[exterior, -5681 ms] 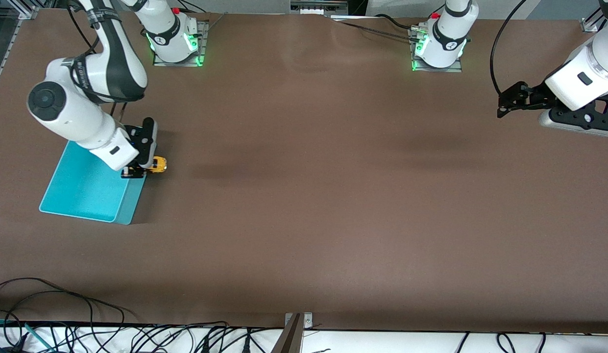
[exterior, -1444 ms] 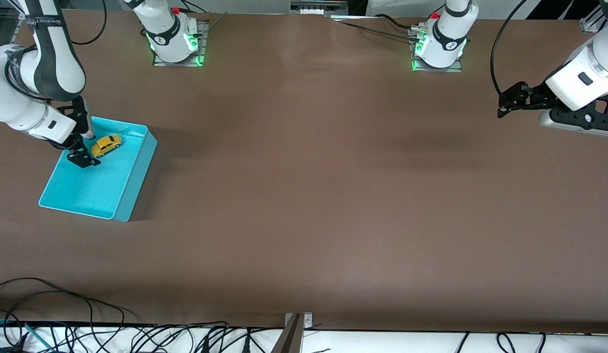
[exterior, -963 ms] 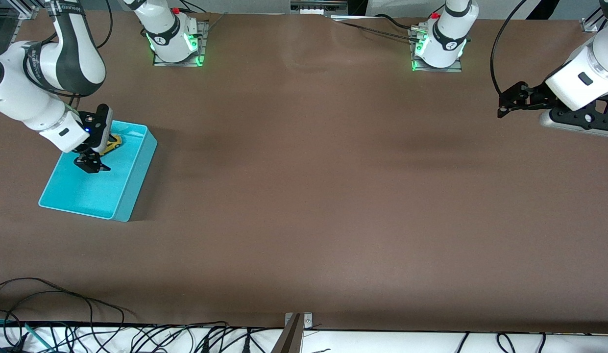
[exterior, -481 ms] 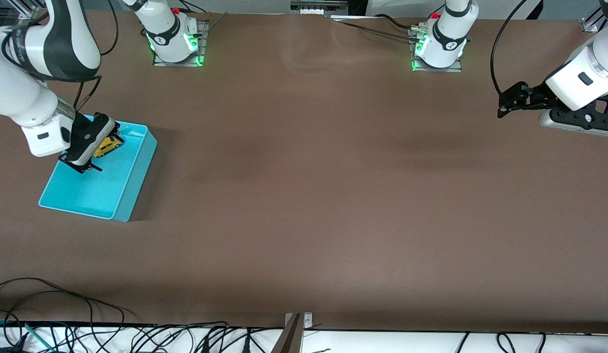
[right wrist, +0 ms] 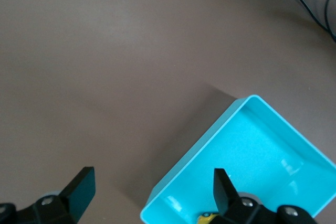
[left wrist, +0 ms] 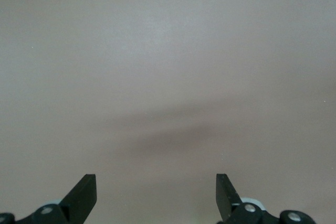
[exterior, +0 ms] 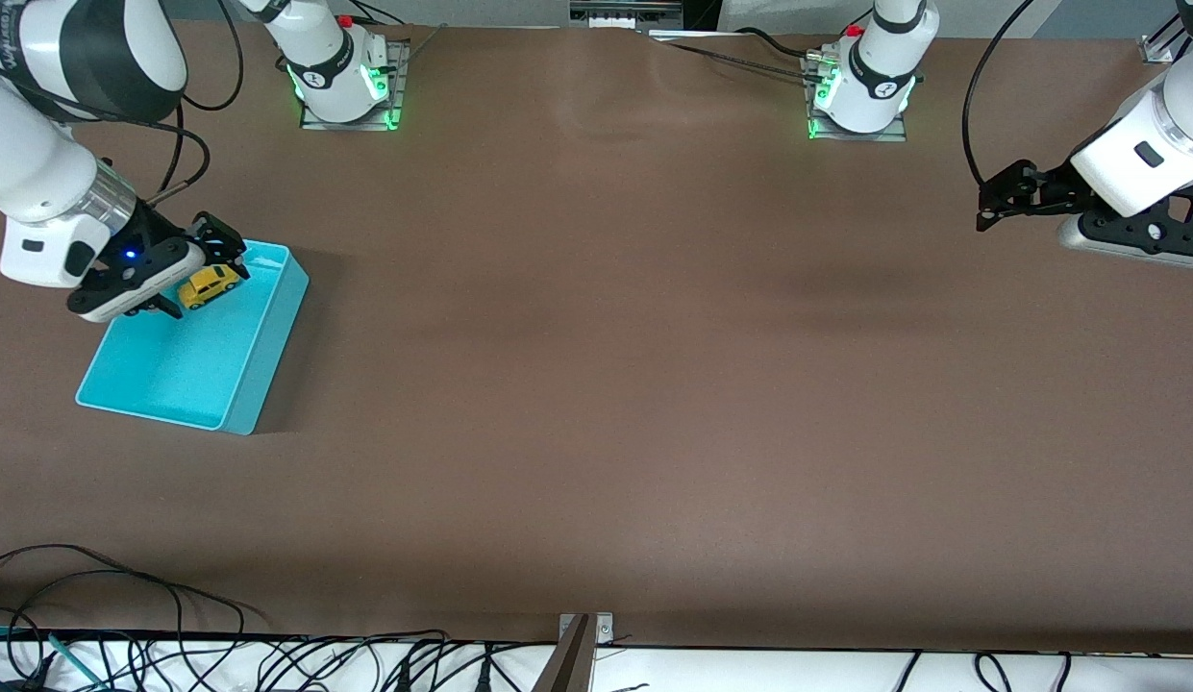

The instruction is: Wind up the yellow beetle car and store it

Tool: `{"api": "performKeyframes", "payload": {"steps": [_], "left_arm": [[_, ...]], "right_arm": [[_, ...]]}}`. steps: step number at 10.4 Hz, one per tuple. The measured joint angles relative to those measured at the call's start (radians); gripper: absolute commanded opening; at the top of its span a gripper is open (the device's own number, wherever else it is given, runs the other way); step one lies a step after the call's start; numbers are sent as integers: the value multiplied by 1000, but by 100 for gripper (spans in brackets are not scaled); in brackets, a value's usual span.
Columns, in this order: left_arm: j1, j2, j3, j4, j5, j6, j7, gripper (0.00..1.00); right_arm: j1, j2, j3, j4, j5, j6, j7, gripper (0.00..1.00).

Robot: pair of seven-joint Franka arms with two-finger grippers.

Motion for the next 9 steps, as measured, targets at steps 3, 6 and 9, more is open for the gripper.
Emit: {"api": "performKeyframes", "payload": {"steps": [3, 6, 9], "left_arm": [[0, 0, 0, 0, 0, 0, 0, 100], [0, 0, 0, 0, 0, 0, 0, 100], [0, 0, 0, 0, 0, 0, 0, 100]], "right_arm": [[26, -25, -9, 87, -29, -134, 208, 100], [82, -28, -45, 197, -48, -283, 316, 100], [126, -28, -133, 238, -75, -330, 324, 100]]}}
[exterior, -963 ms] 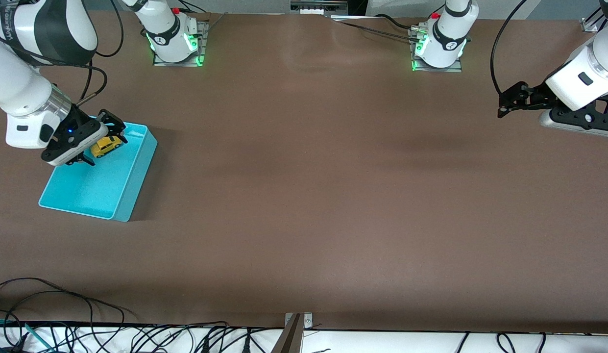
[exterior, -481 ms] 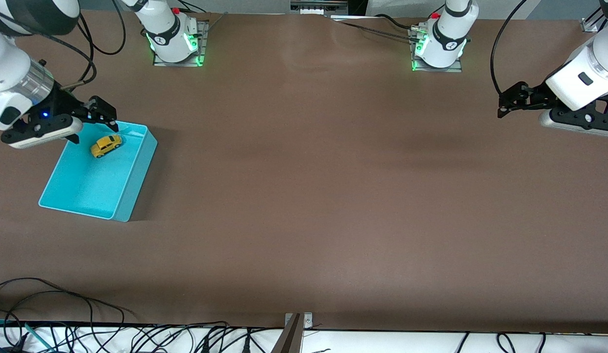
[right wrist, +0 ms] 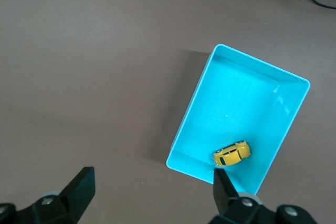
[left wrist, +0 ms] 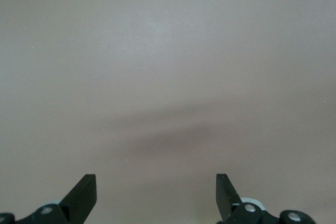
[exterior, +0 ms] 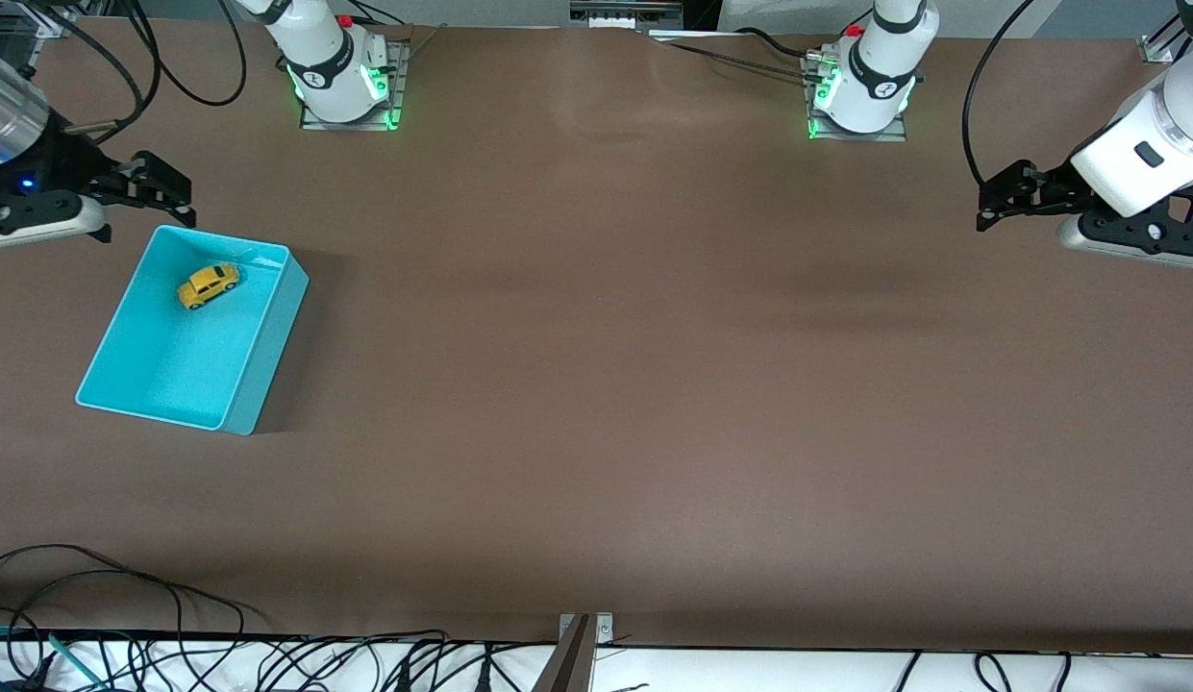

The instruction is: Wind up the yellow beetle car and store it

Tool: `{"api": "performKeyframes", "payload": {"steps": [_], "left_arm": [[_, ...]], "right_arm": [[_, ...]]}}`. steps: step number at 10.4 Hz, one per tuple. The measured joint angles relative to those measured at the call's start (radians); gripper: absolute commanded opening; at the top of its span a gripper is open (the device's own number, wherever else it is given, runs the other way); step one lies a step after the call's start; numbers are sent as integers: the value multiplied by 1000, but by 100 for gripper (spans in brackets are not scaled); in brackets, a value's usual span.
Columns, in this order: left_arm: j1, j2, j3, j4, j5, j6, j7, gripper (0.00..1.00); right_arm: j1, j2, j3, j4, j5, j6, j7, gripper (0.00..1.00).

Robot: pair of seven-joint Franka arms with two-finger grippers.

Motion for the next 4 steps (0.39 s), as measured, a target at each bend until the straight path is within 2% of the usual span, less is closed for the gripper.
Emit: {"api": "performKeyframes", "payload": {"steps": [4], "left_arm": [[0, 0, 0, 0, 0, 0, 0, 100]], "right_arm": [[3, 6, -21, 2, -6, 0, 5, 100]]}}
